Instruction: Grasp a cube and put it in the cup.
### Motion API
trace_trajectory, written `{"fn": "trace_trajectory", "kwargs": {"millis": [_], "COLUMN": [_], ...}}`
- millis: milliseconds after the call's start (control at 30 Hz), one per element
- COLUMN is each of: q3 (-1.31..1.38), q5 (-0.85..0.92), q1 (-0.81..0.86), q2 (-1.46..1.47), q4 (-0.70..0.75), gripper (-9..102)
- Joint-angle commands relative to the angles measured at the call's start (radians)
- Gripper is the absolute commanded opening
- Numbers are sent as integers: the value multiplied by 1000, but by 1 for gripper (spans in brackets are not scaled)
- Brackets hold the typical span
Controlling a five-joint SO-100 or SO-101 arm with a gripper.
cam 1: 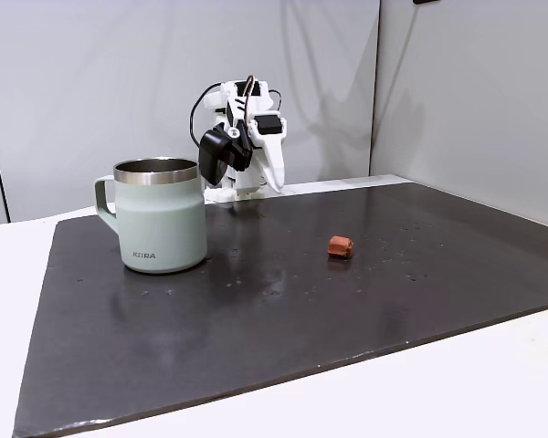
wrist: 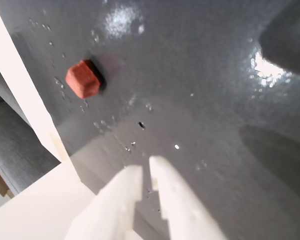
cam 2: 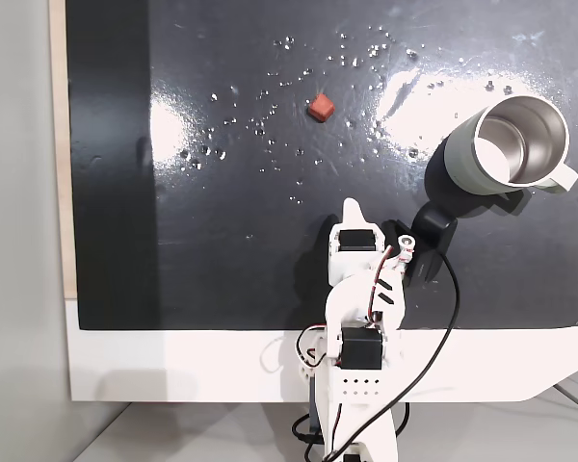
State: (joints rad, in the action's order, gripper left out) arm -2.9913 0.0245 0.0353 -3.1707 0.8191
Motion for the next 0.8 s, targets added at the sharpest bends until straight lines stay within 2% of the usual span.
{"fn": "trace_trajectory", "kwargs": {"millis": [0, 267, 467, 767], "q3": [38, 281, 554, 810], "q5": [17, 6, -71, -186], "q1": [-14, -66, -100, -121], "q2": [-8, 195, 474, 787], "q4": [-18, -29, -29, -34], "gripper": [0, 0, 0, 0]}}
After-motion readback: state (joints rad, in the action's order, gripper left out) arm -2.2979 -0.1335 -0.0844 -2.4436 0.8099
